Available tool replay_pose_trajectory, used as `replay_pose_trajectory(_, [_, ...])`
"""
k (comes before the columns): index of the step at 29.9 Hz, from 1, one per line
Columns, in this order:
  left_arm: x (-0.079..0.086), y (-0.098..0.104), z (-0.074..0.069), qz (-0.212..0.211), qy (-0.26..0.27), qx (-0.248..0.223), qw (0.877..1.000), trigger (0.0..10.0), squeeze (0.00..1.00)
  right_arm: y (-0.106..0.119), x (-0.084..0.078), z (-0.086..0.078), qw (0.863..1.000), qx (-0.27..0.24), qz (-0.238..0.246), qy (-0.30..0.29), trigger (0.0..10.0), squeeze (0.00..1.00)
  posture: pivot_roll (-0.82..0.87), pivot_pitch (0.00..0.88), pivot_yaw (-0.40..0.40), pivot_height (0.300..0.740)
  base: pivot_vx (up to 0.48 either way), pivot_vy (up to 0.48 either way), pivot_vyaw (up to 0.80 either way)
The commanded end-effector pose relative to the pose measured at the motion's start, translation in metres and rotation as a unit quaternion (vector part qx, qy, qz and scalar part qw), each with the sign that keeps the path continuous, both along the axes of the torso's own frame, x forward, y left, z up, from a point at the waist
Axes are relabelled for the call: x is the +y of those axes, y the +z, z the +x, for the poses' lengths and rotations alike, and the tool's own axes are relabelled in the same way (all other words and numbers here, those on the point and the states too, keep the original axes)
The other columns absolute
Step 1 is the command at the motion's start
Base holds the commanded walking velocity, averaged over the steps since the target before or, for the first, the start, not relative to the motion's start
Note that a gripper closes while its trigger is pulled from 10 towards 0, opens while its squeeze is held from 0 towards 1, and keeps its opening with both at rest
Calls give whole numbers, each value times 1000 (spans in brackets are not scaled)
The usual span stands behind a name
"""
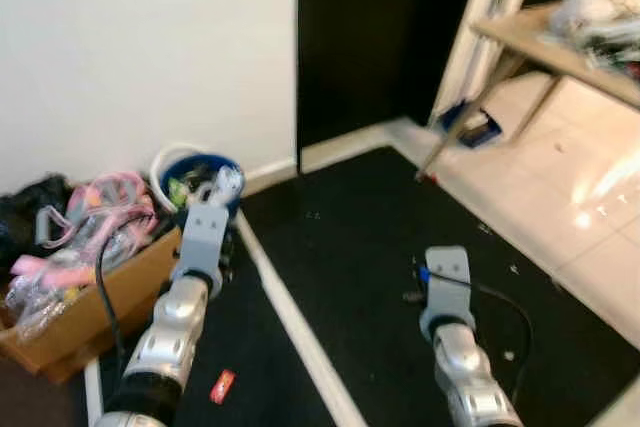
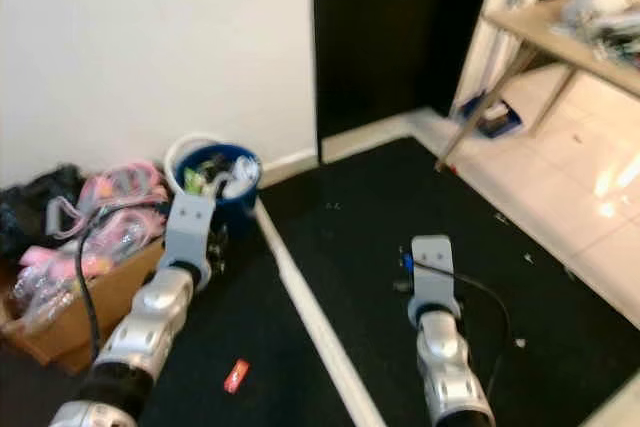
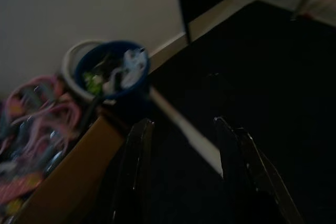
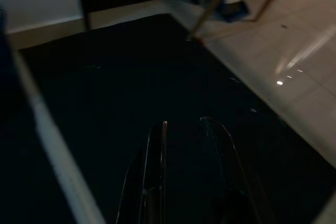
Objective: Picking trash to rubbish bin
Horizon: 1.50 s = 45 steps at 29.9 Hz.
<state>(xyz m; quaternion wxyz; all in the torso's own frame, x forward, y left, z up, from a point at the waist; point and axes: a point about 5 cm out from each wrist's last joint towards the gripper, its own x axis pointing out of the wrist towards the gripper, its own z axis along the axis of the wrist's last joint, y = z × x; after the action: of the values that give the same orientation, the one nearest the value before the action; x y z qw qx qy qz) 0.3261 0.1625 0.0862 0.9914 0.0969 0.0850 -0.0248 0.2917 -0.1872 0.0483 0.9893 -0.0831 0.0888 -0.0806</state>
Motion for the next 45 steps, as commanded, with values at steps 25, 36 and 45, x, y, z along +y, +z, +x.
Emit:
replay_pose_trajectory(25, [0,-1,1,11,-1,3,1000,10000,0,-3,-7,-2,999,11,13,-28,10000,0,-41,84,56,740,0,0,-800])
replay_pose_trajectory(36, [-4,3,3,0,-12,-8,1000,10000,0,-9,-16,-4,997,41,8,-66,10000,0,-43,85,57,740,0,0,-493])
replay_pose_trajectory(45, [-9,4,-1,-11,-51,-10,999,10000,0,-6,-14,-4,997,29,22,-63,10000,0,-43,86,58,740,166,0,0])
